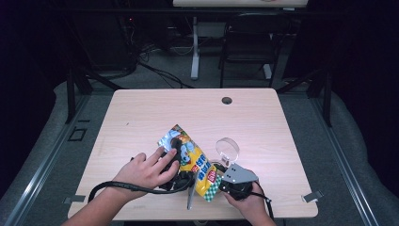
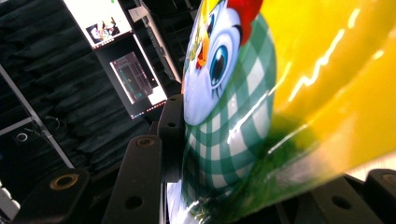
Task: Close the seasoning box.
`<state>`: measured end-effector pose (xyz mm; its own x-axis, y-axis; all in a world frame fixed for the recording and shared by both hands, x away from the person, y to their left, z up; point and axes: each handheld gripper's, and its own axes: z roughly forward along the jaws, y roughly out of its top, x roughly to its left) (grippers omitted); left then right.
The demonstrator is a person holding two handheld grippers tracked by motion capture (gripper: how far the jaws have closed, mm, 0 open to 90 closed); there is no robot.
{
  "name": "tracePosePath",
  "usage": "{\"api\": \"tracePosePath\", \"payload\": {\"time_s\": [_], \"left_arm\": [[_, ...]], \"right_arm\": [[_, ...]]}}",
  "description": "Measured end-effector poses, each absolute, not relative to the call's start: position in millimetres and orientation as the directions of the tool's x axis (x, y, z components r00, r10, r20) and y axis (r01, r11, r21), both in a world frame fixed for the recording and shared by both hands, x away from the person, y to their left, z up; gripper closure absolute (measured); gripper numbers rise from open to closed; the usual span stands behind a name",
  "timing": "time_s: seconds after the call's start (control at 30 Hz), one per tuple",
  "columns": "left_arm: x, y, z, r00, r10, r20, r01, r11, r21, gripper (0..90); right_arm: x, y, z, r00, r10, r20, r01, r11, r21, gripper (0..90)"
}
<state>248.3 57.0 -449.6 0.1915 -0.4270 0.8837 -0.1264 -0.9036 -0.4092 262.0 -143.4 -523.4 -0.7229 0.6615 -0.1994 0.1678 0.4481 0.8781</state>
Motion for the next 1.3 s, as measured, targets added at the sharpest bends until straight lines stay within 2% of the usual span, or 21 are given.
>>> {"api": "tracePosePath", "payload": {"time_s": [1.3], "left_arm": [[246.9, 56.3, -447.2, 0.188, -0.44, 0.878, -0.125, -0.898, -0.423, 65.3]], "right_arm": [[261.4, -142.8, -523.0, -0.724, 0.659, -0.203, 0.164, 0.451, 0.877, 70.9]]}}
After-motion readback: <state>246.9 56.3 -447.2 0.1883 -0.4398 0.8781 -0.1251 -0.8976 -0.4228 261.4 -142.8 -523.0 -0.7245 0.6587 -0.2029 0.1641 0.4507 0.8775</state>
